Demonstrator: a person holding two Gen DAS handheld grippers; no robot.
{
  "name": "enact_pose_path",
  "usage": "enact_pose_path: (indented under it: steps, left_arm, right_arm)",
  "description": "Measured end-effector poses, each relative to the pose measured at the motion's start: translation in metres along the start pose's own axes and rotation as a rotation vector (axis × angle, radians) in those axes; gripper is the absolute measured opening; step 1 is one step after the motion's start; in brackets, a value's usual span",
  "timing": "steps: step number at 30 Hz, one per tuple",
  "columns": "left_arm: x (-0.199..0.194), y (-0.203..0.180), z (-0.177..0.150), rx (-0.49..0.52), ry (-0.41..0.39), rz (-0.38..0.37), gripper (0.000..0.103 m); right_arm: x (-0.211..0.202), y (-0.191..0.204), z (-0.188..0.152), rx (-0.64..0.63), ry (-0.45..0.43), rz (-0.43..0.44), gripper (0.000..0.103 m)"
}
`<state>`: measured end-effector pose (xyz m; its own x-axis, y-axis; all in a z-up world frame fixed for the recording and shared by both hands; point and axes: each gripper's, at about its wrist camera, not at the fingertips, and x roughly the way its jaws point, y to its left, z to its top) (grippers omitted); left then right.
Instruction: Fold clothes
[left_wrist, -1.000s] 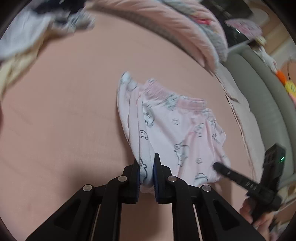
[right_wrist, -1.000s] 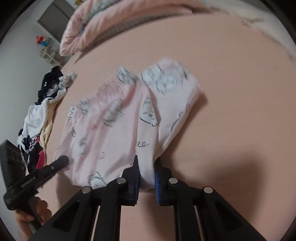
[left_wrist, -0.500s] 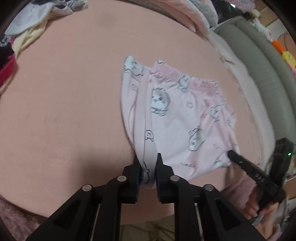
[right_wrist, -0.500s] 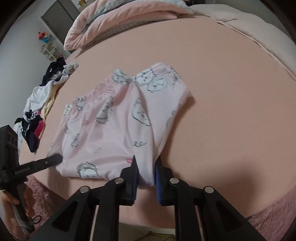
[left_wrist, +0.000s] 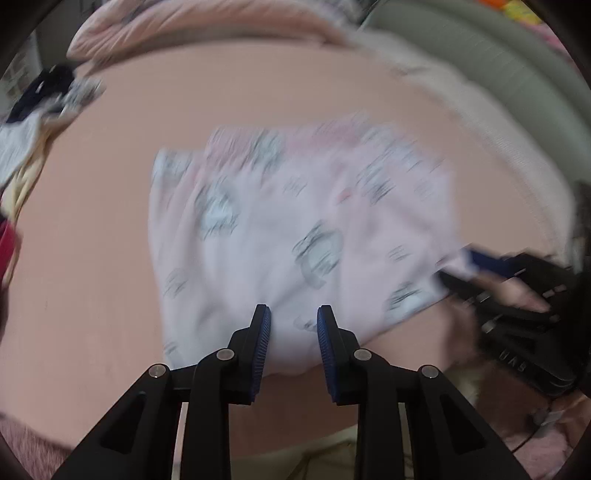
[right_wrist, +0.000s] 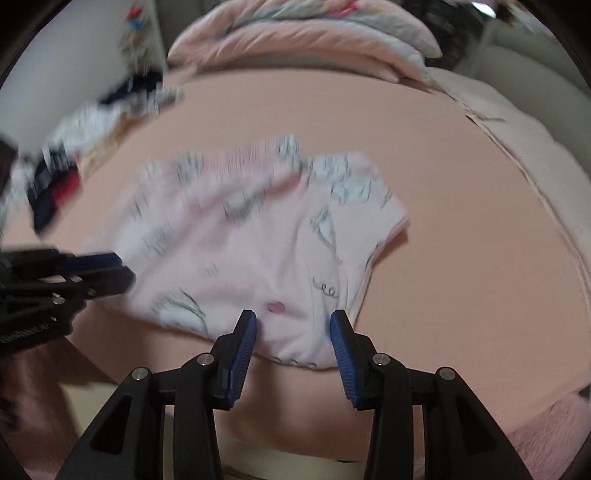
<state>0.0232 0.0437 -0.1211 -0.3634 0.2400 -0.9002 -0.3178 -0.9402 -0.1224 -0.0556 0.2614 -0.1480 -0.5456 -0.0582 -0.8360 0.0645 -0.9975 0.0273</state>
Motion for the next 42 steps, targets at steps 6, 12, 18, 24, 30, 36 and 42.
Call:
enact_pose_path:
  steps: [6,12,18,24,30,36,42]
  left_arm:
    - [-0.009,0.025,0.007,-0.032,-0.007,0.235,0.021]
    - [-0.008,-0.017,0.023,0.02,-0.115,-0.004,0.021]
    - [0.022,-0.015,0.02,0.004,-0.041,-0.016,0.021]
    - [0.009,0.029,0.015,-0.131,-0.033,0.026,0.021]
    - [-0.006,0.01,0.056,-0.053,-0.161,-0.05,0.048]
    - [0.043,-0.039,0.084,0.088,-0.097,-0.065,0.052]
    - [0.046,0.007,0.077,0.031,-0.06,0.056,0.052]
  right_arm:
    - [0.011,-0.013,-0.017,0.011,0.034,-0.04,0.052]
    - [-0.007,0.013,-0.021,-0.06,-0.104,-0.034,0.052]
    - [0.033,0.019,-0.033,-0.09,0.018,0.004,0.053]
    - [0.022,-0.053,-0.043,0.174,0.066,0.033,0.053]
    - [-0.003,-0.079,-0.024,0.251,-0.022,0.07,0.055]
    - [0.021,0.019,0.021,-0.105,-0.027,0.161,0.055]
    - [0.083,0.022,0.028,-0.186,0.095,0.066,0.053]
